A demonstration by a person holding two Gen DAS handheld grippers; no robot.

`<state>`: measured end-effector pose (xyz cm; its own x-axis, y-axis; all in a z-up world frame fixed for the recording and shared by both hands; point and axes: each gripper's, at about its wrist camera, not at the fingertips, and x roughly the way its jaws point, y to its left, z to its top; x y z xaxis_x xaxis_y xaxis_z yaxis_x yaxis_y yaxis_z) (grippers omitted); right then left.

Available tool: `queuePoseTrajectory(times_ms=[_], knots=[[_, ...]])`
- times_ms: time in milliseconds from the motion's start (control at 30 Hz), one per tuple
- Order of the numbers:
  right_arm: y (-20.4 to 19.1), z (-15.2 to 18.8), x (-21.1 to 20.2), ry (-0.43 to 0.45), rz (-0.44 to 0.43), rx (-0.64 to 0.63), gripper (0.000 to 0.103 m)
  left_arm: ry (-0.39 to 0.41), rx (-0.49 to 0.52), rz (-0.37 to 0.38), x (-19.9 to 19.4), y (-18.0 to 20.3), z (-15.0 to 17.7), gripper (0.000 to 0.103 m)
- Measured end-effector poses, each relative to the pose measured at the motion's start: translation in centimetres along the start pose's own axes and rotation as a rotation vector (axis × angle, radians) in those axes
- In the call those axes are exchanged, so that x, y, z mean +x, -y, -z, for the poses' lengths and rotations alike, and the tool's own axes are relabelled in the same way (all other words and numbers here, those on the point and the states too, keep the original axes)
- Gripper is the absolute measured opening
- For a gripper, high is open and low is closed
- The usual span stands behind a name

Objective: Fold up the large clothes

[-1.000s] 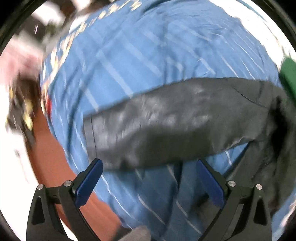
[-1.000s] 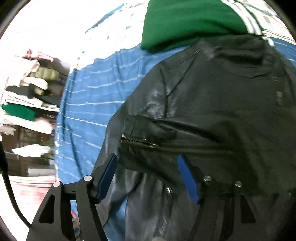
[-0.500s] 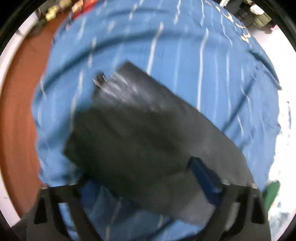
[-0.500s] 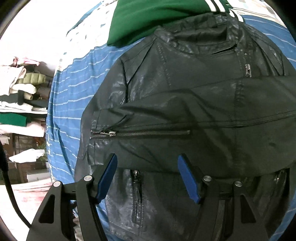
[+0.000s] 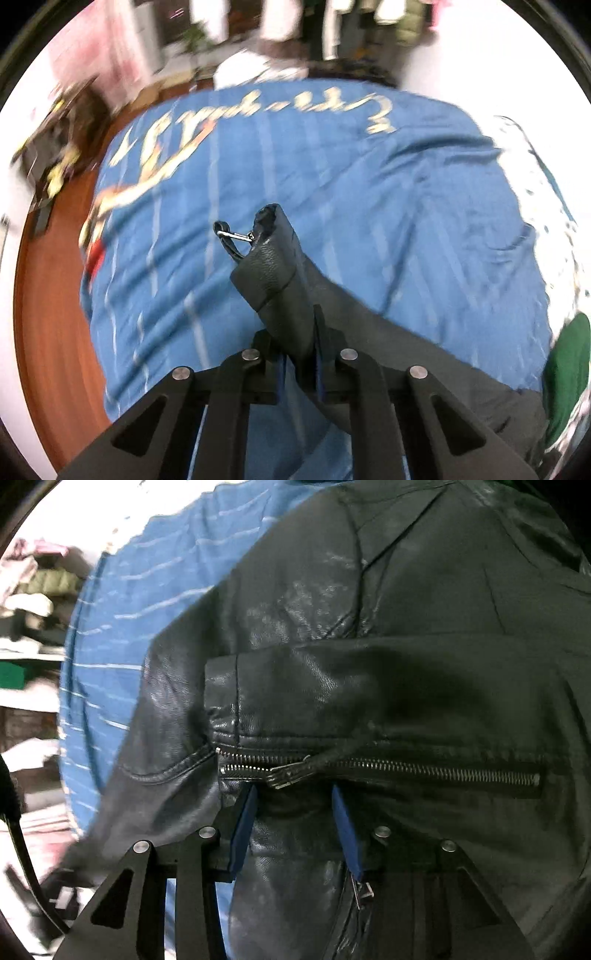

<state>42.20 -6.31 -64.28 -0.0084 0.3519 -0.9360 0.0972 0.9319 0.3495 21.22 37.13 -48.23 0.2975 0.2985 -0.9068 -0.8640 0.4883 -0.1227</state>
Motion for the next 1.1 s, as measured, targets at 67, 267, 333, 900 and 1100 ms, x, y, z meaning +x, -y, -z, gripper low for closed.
queuePoseTrajectory(times_ms=[67,267,333,900,1100], knots=[[-0.6,0.3,-1.6,0.005,0.059,-0.027,0.049,0.042,0.082,0.011,-1.3,2.1,-0.7,0.007],[0.2,1.7,-6.1,0.134,0.424,-0.086,0.083,0.236,0.391,0.011,-7.2,9.2,0.6,0.006],[1.3,1.9,-6.9,0.159,0.464,-0.081,0.083,0.294,0.489,0.023,-9.0,11.7,1.7,0.006],[26.3,5.7,-16.8,0.234,0.400,0.227,0.083,0.205,1.043,0.393,-20.5,34.0,29.8,0.005],[36.4,8.7,-18.4,0.221,0.414,0.352,0.083,0.102,1.161,0.411,-20.0,37.6,40.2,0.005]])
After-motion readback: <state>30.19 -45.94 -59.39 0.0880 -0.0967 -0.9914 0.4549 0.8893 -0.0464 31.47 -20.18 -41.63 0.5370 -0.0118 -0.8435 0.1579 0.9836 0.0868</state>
